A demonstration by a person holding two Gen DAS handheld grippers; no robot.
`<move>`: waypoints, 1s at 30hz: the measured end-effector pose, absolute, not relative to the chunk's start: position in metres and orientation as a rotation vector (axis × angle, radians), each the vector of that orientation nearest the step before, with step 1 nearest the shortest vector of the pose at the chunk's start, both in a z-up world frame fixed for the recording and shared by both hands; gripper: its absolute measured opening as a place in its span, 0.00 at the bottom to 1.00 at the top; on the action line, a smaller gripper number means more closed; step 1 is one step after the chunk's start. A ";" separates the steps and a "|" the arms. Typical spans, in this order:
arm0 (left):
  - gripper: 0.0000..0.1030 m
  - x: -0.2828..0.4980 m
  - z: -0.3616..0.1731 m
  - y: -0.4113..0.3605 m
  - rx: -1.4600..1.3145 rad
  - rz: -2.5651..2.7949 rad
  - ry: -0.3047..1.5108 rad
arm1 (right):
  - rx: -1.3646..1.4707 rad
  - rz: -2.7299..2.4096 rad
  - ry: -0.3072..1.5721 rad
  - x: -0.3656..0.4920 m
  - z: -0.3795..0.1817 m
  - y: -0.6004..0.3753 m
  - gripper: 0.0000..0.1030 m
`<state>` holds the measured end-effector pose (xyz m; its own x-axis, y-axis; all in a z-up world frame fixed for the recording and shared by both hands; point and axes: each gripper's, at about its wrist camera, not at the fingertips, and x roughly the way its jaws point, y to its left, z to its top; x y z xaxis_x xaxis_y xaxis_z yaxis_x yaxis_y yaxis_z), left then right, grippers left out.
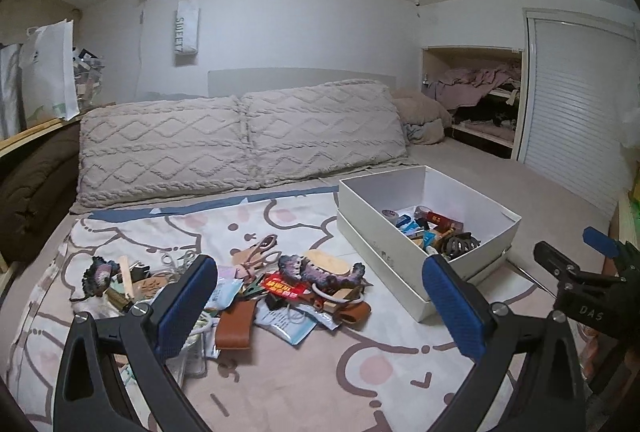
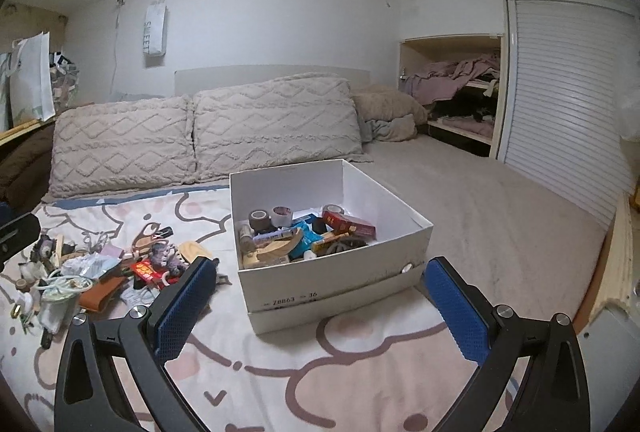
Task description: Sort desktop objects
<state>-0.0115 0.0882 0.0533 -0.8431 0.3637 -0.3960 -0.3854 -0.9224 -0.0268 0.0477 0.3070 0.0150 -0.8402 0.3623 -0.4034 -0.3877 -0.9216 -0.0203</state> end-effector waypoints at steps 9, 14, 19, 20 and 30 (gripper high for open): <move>1.00 0.007 0.050 0.066 -0.546 2.717 0.037 | -0.576 2.678 0.061 0.070 0.012 0.295 1.00; 1.00 0.016 0.045 0.060 -0.545 2.714 0.034 | -0.560 2.701 0.019 0.079 0.012 0.284 1.00; 1.00 0.024 0.040 0.059 -0.539 2.696 0.050 | -0.565 2.718 -0.004 0.084 0.011 0.273 1.00; 1.00 0.025 0.039 0.059 -0.541 2.696 0.054 | -0.564 2.719 -0.008 0.085 0.011 0.271 1.00; 1.00 0.027 0.028 0.062 -0.564 2.682 0.080 | -0.586 2.719 -0.034 0.091 0.006 0.266 1.00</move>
<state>0.0266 0.0615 0.0279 -0.8400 0.3690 -0.3978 -0.3920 -0.9196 -0.0253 0.0905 0.2664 0.0056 -0.8502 0.3489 -0.3943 -0.3390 -0.9358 -0.0971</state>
